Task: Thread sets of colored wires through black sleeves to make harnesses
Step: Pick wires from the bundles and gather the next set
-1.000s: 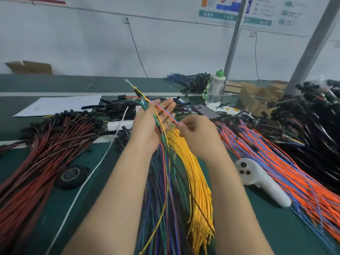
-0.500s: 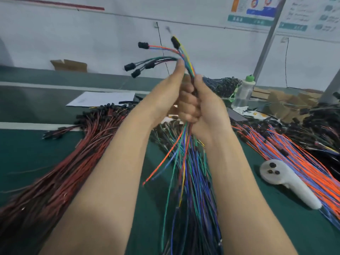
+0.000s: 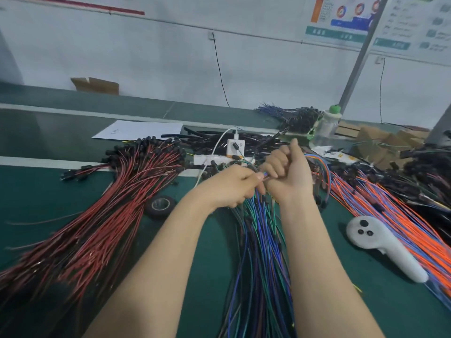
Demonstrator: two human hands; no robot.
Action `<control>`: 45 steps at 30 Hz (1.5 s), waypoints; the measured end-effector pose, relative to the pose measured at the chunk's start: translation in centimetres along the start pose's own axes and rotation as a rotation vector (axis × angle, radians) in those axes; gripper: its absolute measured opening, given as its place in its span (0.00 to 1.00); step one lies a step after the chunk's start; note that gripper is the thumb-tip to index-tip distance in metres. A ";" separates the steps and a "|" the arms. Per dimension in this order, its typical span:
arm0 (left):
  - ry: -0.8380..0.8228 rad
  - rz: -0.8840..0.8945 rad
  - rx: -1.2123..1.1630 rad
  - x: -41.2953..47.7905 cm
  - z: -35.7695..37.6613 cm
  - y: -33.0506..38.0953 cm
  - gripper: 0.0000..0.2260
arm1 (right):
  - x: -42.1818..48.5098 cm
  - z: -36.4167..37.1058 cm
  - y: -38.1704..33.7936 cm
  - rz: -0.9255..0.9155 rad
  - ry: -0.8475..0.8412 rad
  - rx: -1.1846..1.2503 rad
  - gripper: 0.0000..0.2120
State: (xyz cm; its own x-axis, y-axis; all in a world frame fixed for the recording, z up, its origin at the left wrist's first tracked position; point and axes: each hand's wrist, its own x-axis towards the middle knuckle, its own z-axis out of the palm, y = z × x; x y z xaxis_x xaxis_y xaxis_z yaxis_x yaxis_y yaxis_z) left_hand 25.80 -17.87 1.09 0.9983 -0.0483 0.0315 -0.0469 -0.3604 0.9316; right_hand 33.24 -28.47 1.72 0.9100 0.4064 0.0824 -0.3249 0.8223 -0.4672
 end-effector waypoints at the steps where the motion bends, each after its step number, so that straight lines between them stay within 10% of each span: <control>1: -0.031 -0.015 -0.016 0.0 0.0 -0.5 0.16 | 0.0 -0.4 -0.1 -0.012 0.022 -0.019 0.22; 13: 0.018 -0.164 -0.410 1.2 0.0 -4.5 0.14 | 0.7 -2.9 1.0 -0.089 0.050 0.000 0.25; 24: 0.405 -0.282 -1.131 2.0 2.1 -5.7 0.14 | 0.6 -3.5 1.8 -0.089 0.084 -0.128 0.21; 31: 0.504 -0.228 -1.096 2.7 2.7 -5.1 0.10 | 0.3 -3.7 3.4 0.002 0.083 -0.153 0.23; 36: 0.156 -0.244 -0.540 1.2 2.8 -5.0 0.18 | 0.6 -3.5 2.1 -0.126 0.142 -0.136 0.24; 45: 0.183 0.080 -0.312 -0.2 2.1 -4.2 0.05 | 0.8 -3.4 0.2 -0.066 0.167 0.059 0.23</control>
State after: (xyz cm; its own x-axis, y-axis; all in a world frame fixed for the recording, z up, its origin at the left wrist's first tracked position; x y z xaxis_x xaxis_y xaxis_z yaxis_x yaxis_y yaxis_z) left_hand 25.74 -18.34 -3.59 0.9828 0.1122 0.1468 -0.1408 -0.0595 0.9882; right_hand 34.75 -29.32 -1.31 0.9584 0.2830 -0.0381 -0.2730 0.8689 -0.4128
